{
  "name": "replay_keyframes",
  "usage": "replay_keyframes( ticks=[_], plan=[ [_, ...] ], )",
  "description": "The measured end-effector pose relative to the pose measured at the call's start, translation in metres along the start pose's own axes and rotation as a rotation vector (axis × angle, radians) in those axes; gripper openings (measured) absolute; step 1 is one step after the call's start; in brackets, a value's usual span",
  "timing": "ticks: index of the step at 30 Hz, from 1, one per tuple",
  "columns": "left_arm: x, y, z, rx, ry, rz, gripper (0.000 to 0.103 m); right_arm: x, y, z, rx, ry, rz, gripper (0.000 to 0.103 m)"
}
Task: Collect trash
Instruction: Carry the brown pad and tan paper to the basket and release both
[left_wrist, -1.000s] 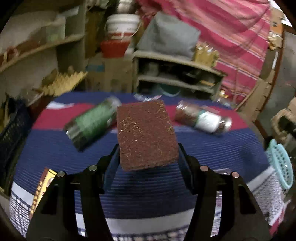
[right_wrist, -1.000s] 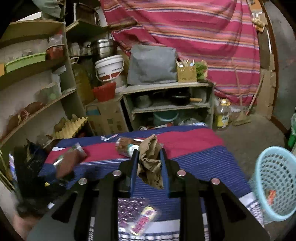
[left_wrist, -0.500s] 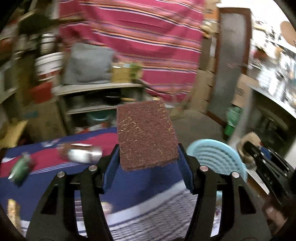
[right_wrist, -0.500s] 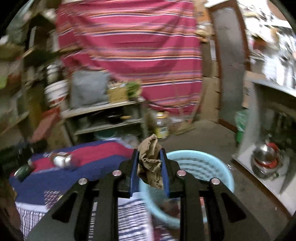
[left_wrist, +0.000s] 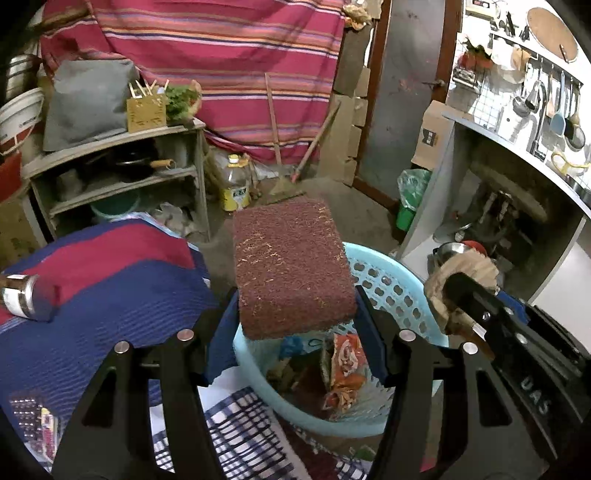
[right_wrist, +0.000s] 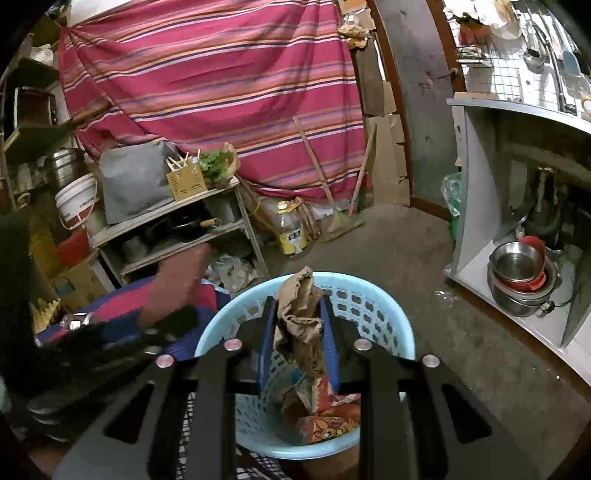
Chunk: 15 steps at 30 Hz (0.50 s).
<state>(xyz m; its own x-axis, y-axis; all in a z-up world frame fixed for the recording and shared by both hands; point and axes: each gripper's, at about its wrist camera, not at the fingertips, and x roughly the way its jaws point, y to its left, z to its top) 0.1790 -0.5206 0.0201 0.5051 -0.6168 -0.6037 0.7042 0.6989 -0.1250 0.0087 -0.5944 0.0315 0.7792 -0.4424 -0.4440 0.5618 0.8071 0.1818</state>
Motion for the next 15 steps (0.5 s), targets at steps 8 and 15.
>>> replay_keyframes(
  ticks=[8,15],
  plan=[
    [0.0008,0.0009,-0.0058,0.005,0.017,0.004,0.059,-0.003,-0.0018,-0.0018,0.021,-0.006,-0.02,0.026],
    [-0.0044,0.0059,-0.0041,0.006,0.027,0.021,0.066,-0.0065,-0.0032,-0.0031,0.052,-0.013,-0.06,0.051]
  ],
)
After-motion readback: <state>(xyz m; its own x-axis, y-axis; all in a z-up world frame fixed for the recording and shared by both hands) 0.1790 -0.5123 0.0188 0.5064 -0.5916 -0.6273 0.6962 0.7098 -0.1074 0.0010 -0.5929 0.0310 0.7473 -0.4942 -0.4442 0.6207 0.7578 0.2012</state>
